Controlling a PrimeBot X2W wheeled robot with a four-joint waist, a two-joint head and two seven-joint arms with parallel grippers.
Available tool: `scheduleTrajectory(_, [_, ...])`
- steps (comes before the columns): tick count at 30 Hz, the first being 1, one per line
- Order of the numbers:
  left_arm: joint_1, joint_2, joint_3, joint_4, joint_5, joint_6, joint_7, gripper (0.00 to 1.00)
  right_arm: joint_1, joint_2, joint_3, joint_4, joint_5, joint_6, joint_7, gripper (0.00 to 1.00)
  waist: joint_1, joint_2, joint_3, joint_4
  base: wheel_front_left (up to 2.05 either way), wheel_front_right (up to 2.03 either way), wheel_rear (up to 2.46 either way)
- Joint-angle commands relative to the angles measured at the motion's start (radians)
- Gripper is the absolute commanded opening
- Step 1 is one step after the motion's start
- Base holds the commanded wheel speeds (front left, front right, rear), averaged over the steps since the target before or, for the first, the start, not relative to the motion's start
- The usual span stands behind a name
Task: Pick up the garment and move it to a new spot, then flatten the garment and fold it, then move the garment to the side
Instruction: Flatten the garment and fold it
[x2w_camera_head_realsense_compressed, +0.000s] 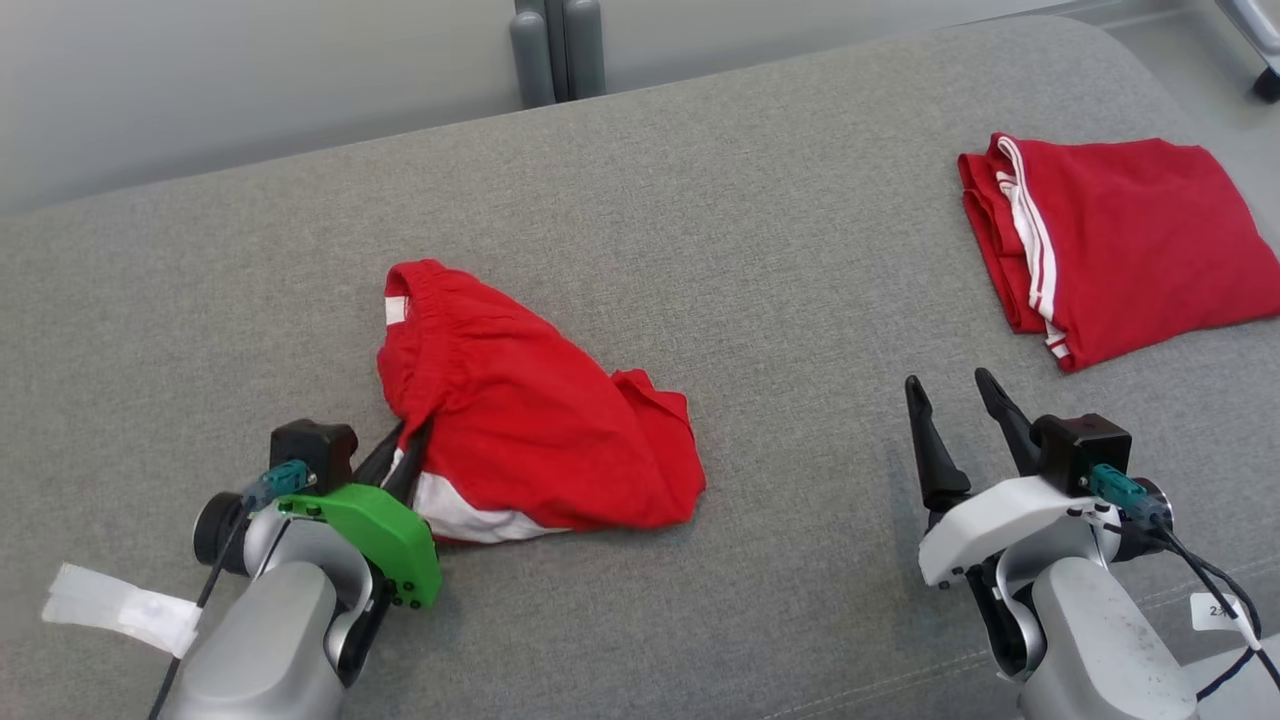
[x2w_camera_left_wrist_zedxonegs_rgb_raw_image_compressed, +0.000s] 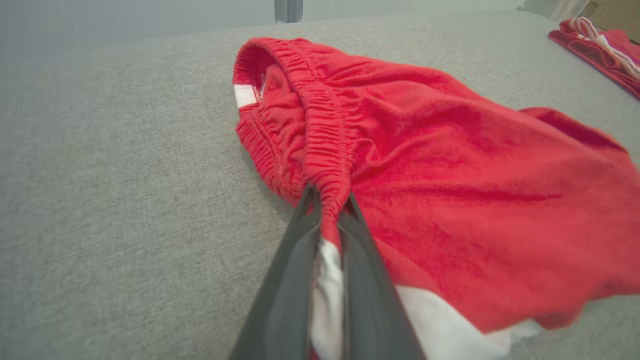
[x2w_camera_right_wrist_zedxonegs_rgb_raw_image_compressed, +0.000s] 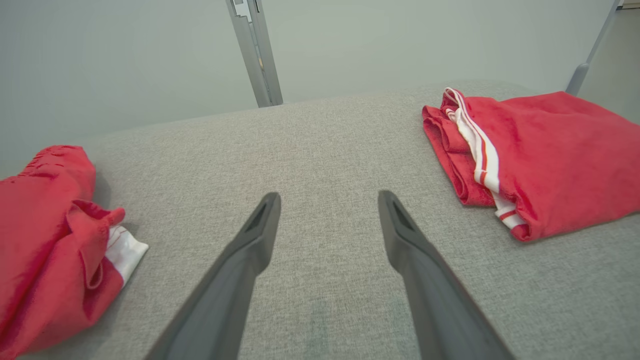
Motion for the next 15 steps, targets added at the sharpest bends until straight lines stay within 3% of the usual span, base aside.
scheduleTrajectory(1, [-0.029,0.015,-0.003,-0.014,0.002,-0.002,-0.015,0.0,-0.001,-0.002,-0.003,-0.004,-0.006,-0.002,-0.003,1.0,0.0,0.0,0.0,0.003,0.0,0.0,0.0])
scheduleTrajectory(15, [-0.002,0.011,0.119,-0.295,0.101,0.015,-0.036,0.0,0.024,-0.001,-0.006,-0.001,0.013,-0.002,-0.003,1.0,0.0,0.0,-0.033,0.057,0.0,0.0,0.0])
